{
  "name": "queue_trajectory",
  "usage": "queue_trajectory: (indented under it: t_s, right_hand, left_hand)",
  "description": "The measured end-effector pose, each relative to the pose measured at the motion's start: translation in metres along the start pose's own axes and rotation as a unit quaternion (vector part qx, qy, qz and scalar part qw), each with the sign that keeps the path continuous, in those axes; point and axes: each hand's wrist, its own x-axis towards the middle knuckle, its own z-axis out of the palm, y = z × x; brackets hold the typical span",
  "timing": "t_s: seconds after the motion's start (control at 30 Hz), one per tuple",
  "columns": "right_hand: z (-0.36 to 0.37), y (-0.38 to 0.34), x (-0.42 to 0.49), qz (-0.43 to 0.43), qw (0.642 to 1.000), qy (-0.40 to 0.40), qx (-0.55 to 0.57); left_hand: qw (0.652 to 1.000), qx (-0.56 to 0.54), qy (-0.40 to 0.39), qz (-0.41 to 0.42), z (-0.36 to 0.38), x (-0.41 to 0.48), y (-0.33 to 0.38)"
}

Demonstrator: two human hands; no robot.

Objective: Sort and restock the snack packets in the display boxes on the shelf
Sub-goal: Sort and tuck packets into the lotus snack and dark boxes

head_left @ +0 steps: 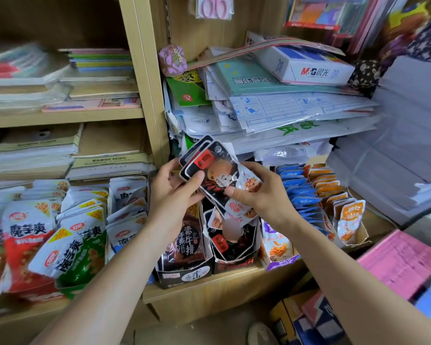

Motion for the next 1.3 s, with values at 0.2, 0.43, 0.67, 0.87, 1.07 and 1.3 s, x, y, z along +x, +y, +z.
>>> queue_trajectory:
  t_s: [0.2, 0.43, 0.67, 0.87, 1.07, 1.3]
  right_hand:
    - [0.002, -0.009, -0.002, -0.009, 0.997, 0.058, 0.051]
    - [-0.016, -0.022, -0.008, -0.019, 0.99, 0.072, 0.117]
    - [-0.049, -0.023, -0.015, 0.02, 0.978, 0.138, 0.153]
    - [-0.074, -0.017, -0.025, 0.03, 0.969, 0.195, 0.148]
    - [-0.078, -0.013, -0.036, 0.04, 0.975, 0.173, 0.137]
    - [-0.076, -0.009, -0.046, 0.076, 0.966, 0.197, 0.15]
  left_hand:
    - [0.995, 0.056, -0.079, 0.022, 0.01, -0.001, 0.0]
    - [0.995, 0.027, -0.091, 0.041, 0.035, 0.001, 0.003]
    - [0.966, 0.189, -0.156, 0.083, 0.043, 0.006, -0.002]
    - [0.765, 0.593, -0.173, 0.183, 0.019, -0.018, -0.001]
    - [0.667, 0.682, -0.175, 0.245, 0.035, -0.037, -0.022]
    - [0.793, 0.563, -0.026, 0.231, 0.035, -0.014, -0.02]
